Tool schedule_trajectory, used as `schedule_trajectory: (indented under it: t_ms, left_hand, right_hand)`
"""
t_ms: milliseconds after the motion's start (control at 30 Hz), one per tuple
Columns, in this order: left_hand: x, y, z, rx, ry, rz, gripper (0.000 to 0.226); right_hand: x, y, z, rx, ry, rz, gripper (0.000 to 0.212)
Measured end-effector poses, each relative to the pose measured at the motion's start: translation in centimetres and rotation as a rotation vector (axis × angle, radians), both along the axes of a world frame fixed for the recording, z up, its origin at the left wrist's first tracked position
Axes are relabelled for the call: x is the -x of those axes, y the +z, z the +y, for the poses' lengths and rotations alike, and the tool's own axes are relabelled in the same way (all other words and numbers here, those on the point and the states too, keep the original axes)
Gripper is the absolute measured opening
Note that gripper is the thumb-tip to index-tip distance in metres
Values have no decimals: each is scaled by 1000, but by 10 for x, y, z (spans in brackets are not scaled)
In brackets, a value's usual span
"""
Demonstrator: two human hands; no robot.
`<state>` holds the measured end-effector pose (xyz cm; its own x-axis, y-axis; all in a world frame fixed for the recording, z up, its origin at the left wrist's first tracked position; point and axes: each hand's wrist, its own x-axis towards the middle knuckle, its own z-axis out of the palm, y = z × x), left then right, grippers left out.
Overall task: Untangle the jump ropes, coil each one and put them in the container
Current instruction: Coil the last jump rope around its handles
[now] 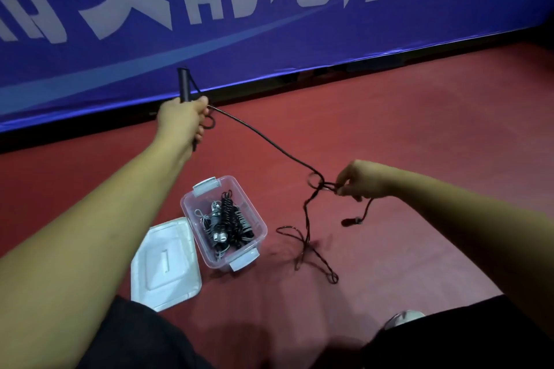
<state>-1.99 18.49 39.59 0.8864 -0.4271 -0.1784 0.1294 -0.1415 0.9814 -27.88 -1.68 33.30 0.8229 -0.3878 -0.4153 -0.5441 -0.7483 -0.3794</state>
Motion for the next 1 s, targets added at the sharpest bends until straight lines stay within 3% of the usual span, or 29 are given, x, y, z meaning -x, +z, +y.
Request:
schedule_trajectory:
  t_ms: [167,233,267,333,400,467,567,733,1000]
  left_hand:
    - [-7,-18,13,-521,-343,-282,9]
    - [2,-22,6,-721,-408,-483,11]
    - [8,-21,1,-723,-395,-564,10]
    - [27,-17,-6,-535,-408,-603,5]
    - [51,-13,-13,-293,-541,-475,13]
    - [74,-14,-19,-191,-751,-312,20]
    - [84,-23,-25,-230,-931,-262,24]
    - [84,-27,-25,-263,-1116,-182,24]
    - [78,-40,-32,-383,-873,-110,33]
  right_hand:
    - [3,26,0,-159,-111,-207,11]
    - [-2,37,9,-240,-95,-268,11]
    - [-3,42,12,-265,-79,-290,11]
    - [-6,50,19,-336,-50,-326,11]
    - [-7,55,25,-442,-47,-373,12]
    - [-7,59,29,-518,-49,-425,16]
    - [-5,66,28,-611,-53,-499,25]
    - [1,68,24,-750,-109,-527,16]
    - [11,75,16,-792,-138,-453,18]
